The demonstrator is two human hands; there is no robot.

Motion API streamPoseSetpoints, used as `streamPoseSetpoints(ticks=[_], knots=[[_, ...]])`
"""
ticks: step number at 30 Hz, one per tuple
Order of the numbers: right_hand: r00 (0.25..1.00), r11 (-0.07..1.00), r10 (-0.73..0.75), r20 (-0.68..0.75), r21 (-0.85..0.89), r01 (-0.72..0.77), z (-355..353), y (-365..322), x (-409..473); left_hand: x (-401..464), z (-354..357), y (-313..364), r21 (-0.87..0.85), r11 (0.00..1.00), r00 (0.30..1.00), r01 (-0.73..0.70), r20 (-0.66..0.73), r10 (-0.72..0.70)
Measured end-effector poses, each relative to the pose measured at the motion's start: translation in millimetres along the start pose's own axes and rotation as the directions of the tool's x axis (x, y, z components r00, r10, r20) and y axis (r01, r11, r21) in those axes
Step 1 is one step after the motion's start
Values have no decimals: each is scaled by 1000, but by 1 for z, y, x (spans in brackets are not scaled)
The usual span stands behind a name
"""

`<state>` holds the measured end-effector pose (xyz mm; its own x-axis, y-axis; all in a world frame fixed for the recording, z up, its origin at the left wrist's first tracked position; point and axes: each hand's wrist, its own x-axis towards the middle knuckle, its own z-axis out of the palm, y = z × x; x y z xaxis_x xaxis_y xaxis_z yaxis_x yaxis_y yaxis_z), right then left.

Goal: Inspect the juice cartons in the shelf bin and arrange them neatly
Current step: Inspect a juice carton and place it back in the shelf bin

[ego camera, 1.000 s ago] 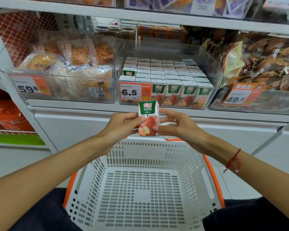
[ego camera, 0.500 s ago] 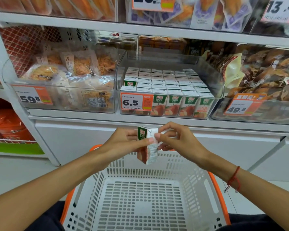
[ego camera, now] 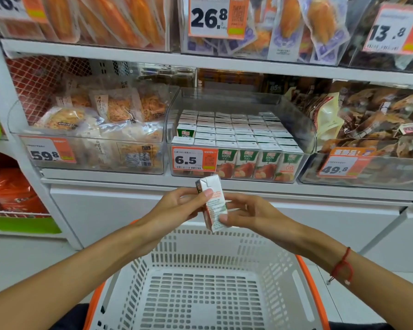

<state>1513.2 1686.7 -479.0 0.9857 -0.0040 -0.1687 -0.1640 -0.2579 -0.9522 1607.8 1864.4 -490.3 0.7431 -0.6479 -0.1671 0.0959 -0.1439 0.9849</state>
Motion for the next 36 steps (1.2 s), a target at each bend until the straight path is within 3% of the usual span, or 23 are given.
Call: streamPoseSetpoints(ticks=[5, 10, 12, 15, 18, 21, 25, 27, 29, 32, 34, 36], knots=[[991, 997, 12, -132, -75, -22, 9, 3, 5, -1, -1, -1, 111, 994, 998, -9, -63, 16], [921, 911, -99, -376, -406, -68, 22, 11, 11, 1, 2, -5, 123, 992, 990, 39, -139, -22], [925, 904, -118, -361, -425, -50, 24, 12, 10, 2, 2, -6, 117, 992, 986, 38, -168, -18], [958, 956, -35, -286, -288, -51, 14, 7, 11, 2, -4, -5, 143, 989, 992, 21, -126, -3], [992, 993, 73, -100, -85, -82, -1, 4, 6, -1, -6, -2, 178, 984, 1000, -2, -8, 3], [998, 998, 56, 29, 13, -57, -4, 3, 1, -4, -3, 0, 163, 986, 998, -33, 49, 25], [975, 997, 26, -219, -70, -43, 5, 3, 4, -6, 1, -3, 40, 999, 995, -32, -94, 35], [933, 973, -59, -355, -228, -26, 12, 4, 4, -6, 6, -3, 11, 1000, 991, -7, -133, 8], [885, 902, -173, -432, -430, -33, 17, 5, 3, -5, 10, -2, 13, 1000, 996, 26, -87, -25], [877, 846, -276, -393, -532, 28, 19, 5, 2, -4, 13, -4, 77, 995, 993, 57, -105, -48], [915, 878, -256, -311, -470, 86, 15, 4, 3, -4, 8, -6, 101, 992, 988, 71, -142, -56], [958, 942, -189, -217, -315, 115, 7, 2, 5, -4, -1, -3, 127, 988, 994, 85, -75, -76]])
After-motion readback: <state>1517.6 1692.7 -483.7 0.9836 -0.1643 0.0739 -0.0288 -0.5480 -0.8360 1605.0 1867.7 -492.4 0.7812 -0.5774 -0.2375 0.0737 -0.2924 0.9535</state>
